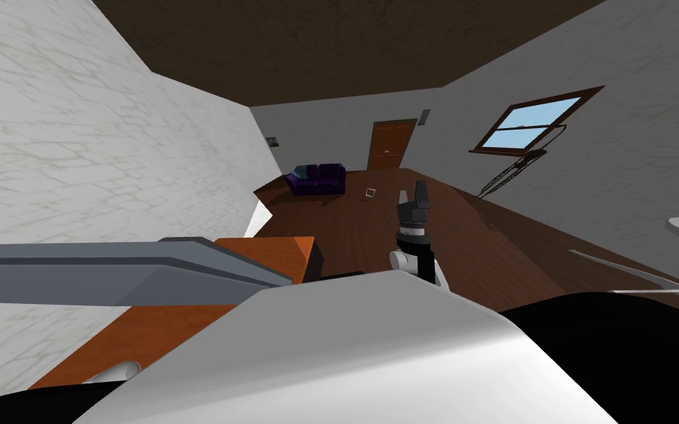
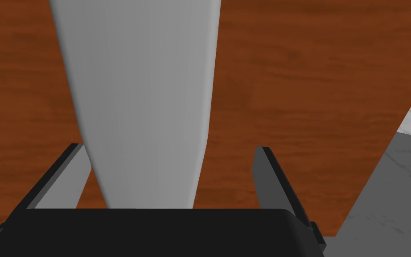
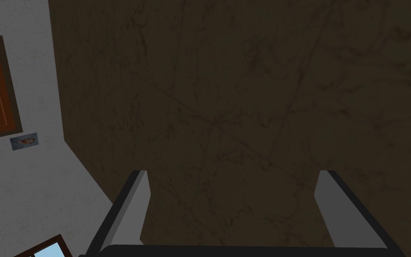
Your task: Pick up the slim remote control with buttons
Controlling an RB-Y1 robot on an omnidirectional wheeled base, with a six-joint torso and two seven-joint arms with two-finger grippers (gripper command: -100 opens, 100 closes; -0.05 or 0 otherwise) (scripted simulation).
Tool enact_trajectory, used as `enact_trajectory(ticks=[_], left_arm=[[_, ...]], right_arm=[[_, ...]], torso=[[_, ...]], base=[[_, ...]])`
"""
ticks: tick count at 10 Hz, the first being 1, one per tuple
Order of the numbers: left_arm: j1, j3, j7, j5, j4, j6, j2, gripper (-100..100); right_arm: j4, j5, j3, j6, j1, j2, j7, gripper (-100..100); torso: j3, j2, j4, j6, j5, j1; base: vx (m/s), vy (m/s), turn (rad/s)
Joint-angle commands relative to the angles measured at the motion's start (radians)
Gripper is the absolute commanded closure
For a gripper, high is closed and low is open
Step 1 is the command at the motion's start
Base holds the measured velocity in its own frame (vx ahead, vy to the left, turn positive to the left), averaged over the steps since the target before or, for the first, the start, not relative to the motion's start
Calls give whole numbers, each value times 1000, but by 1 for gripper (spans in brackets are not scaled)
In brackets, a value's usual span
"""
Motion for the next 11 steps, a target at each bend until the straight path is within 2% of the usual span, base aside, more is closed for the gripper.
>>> enact_trajectory(ticks=[1,5,6,7,9,10,11], left_arm=[[0,0,0,0,0,0,0,100],[0,-1,-2,0,0,0,0,100],[0,-1,-2,0,0,1,0,0],[19,1,-16,34,-2,18,20,100],[50,-2,-25,74,-15,43,50,100],[46,-7,-6,52,-28,30,41,100],[50,-8,0,53,-32,31,43,0]], right_arm=[[0,0,0,0,0,0,0,0],[0,0,0,0,0,0,0,0],[0,0,0,0,0,0,0,0],[0,0,0,0,0,0,0,0],[0,0,0,0,0,0,0,0],[0,0,0,0,0,0,0,0],[0,0,0,0,0,0,0,0]], torso=[[0,0,0,0,0,0],[0,0,0,-1,0,0],[0,0,0,-1,0,0],[0,0,0,-1,0,0],[0,1,0,-1,-1,1],[0,1,0,-1,-1,0],[0,0,0,0,0,0]], base=[[0,0,0],[0,0,0],[0,0,0],[0,0,0],[0,0,0],[0,0,0],[0,0,0]])
